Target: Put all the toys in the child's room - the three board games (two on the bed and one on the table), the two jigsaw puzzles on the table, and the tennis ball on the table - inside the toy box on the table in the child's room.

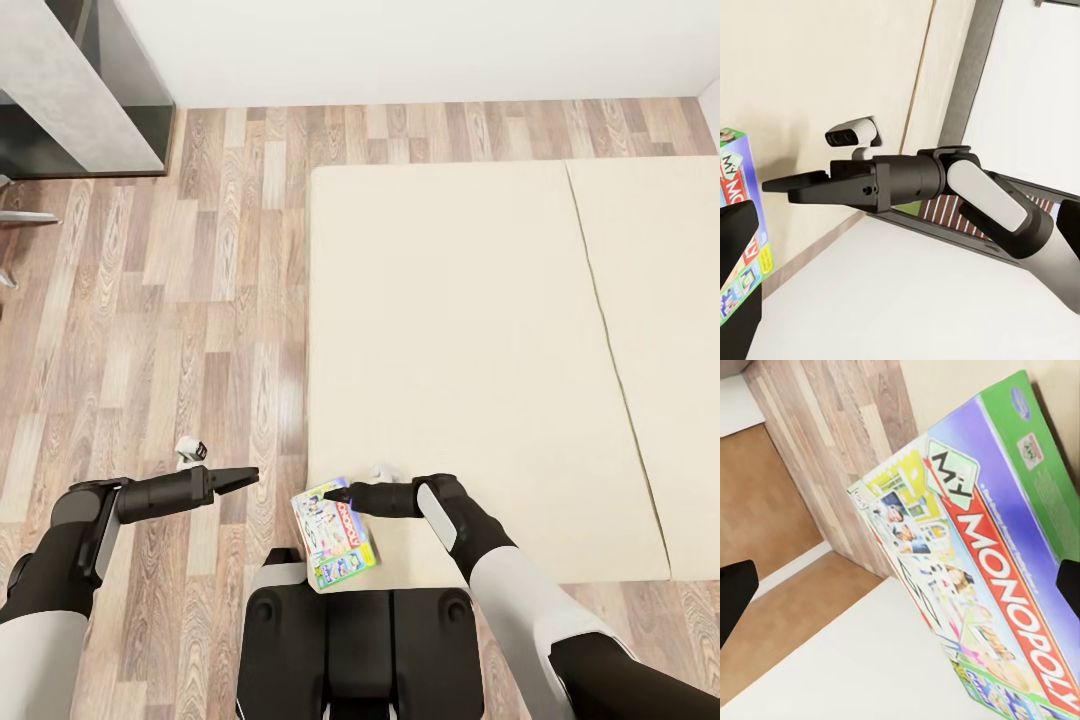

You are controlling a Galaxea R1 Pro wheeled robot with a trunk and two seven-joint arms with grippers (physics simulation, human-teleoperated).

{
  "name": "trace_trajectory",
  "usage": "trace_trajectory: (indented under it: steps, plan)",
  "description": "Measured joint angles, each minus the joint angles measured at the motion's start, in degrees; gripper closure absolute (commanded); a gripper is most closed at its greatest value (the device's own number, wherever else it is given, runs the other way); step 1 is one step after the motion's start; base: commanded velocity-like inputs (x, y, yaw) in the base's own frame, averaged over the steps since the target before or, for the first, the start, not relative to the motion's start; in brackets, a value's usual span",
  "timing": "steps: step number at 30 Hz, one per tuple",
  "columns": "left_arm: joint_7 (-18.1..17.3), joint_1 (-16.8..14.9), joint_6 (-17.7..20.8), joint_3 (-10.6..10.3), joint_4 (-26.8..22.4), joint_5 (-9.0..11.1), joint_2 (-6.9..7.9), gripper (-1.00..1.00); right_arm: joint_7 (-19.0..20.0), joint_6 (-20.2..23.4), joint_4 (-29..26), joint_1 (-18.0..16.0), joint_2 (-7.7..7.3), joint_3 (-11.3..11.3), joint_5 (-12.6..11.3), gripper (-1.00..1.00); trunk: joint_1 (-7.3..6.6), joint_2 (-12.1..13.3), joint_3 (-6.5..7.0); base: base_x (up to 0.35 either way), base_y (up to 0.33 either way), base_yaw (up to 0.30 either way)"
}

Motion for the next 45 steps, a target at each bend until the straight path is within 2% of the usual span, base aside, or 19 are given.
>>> trace_trajectory:
  steps: [17, 21, 24, 29, 45]
  plan:
    - [0.0, 0.0, 0.0, 0.0, 0.0, 0.0, -0.01, -1.0, -0.89, -0.61, 0.02, 0.0, 0.0, 0.0, 0.64, -1.0, 0.0, 0.0, 0.0, 0.0, 0.0, 0.0]
    - [0.0, 0.0, 0.0, 0.0, 0.0, 0.0, -0.01, -1.0, -1.32, -3.13, 1.37, 0.0, 0.0, 0.18, 0.79, -1.0, 0.0, 0.0, 0.0, 0.0, 0.0, 0.0]
    - [0.0, -0.01, 0.0, 0.0, 0.0, 0.0, -0.01, -1.0, -1.79, -5.51, 4.24, 0.01, 0.0, 1.87, 0.83, -1.0, 0.0, 0.0, 0.0, 0.0, 0.0, 0.0]
    - [0.0, 0.0, 0.0, 0.0, 0.0, 0.0, -0.01, -1.0, -2.13, -6.44, 5.37, -0.01, 0.0, 4.91, 0.57, -1.0, 0.0, 0.0, 0.0, 0.0, 0.0, 0.0]
    - [0.0, -0.01, 0.0, 0.0, 0.0, 0.0, 0.01, -1.0, -1.95, -6.28, 5.55, 0.0, 0.0, 5.59, 0.38, -1.0, 0.0, 0.0, 0.0, 0.0, 0.0, 0.0]
